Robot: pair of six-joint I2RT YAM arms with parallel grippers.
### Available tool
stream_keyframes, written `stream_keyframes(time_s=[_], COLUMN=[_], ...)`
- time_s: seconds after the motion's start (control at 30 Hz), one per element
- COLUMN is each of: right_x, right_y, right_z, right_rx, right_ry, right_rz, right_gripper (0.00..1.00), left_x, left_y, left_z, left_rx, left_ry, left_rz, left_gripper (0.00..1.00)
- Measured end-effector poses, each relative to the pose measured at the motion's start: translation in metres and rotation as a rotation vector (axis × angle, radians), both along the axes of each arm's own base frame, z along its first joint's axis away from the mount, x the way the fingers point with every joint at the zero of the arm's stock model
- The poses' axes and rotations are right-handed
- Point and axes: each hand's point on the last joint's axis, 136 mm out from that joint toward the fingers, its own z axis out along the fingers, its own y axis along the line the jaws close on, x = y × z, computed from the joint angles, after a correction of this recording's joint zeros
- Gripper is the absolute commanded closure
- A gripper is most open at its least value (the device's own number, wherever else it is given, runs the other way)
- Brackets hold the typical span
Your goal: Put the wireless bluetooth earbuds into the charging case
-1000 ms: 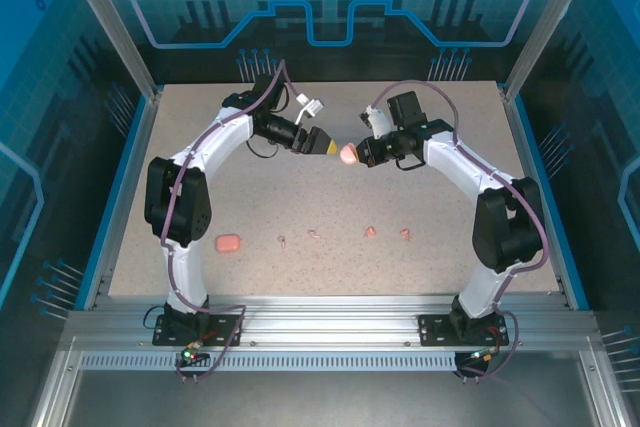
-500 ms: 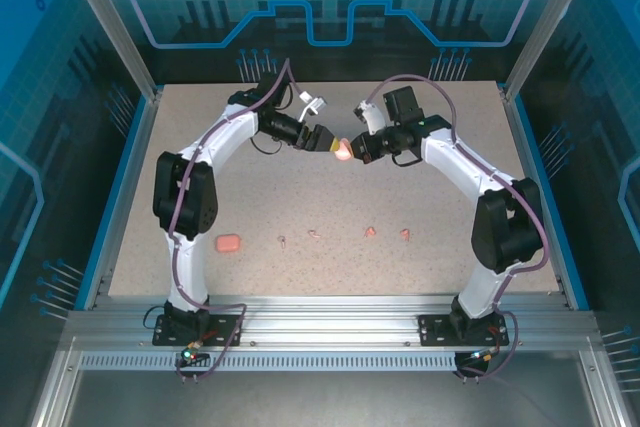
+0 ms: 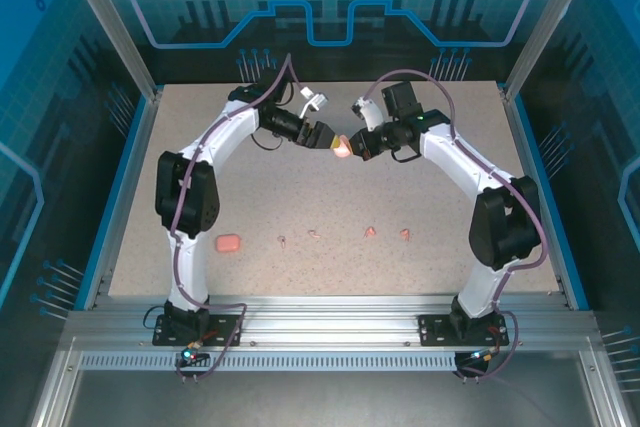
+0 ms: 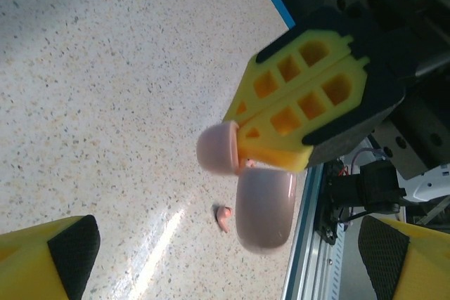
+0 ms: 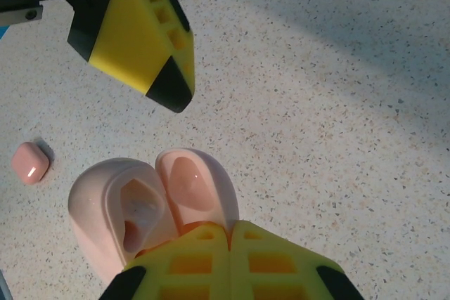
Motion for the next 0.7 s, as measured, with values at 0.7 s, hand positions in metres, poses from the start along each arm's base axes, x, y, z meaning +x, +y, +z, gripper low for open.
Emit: stream_keyframes(time_s=[0.7], right_x=[0.002], right_y=[0.018], right_z=[-0.002], right_rx=[-0.014], right_ry=[-0.005], right_rz=[0.058], right_gripper=[1.0], left_x=[-0.005], left_y=[0.0], left_z=[-0.005], left_rx=[0.022], left_ry=[0.019], left_rz=[-0.02], left_gripper=[0.01])
